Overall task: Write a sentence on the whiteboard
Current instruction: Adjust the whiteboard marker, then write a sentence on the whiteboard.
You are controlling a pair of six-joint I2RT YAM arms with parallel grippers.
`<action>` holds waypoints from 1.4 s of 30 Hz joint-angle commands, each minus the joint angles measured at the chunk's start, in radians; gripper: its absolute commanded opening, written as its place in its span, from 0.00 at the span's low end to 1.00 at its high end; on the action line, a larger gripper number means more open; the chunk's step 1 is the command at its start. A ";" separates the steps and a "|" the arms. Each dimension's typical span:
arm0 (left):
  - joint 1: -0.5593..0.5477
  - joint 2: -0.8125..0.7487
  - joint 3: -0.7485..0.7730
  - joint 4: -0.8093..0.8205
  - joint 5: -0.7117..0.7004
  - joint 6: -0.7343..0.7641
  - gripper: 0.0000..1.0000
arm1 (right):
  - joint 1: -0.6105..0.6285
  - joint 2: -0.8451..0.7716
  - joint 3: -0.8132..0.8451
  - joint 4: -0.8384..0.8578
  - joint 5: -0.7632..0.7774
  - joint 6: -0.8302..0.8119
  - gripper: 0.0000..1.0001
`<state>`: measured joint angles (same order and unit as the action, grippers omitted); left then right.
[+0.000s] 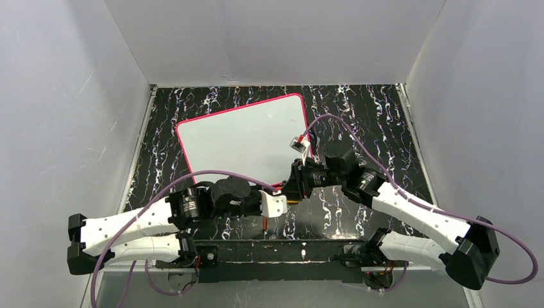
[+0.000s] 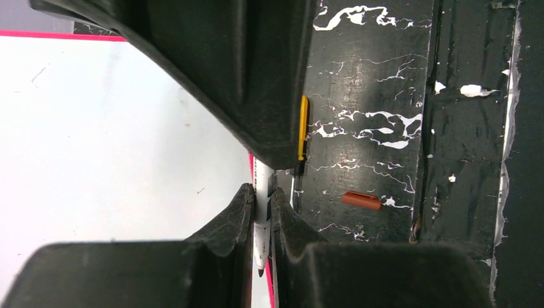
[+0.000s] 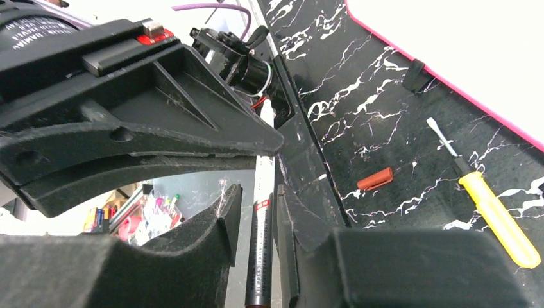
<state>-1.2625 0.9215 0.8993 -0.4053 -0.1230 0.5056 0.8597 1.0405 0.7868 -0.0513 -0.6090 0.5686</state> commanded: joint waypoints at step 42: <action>0.340 0.000 0.276 0.014 0.259 -0.431 0.92 | 0.007 -0.066 0.032 -0.067 0.358 -0.187 0.01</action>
<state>-1.0351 0.9279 1.0740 -0.3931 0.0097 0.2623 0.8600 0.9703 0.7872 -0.0906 -0.4137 0.4793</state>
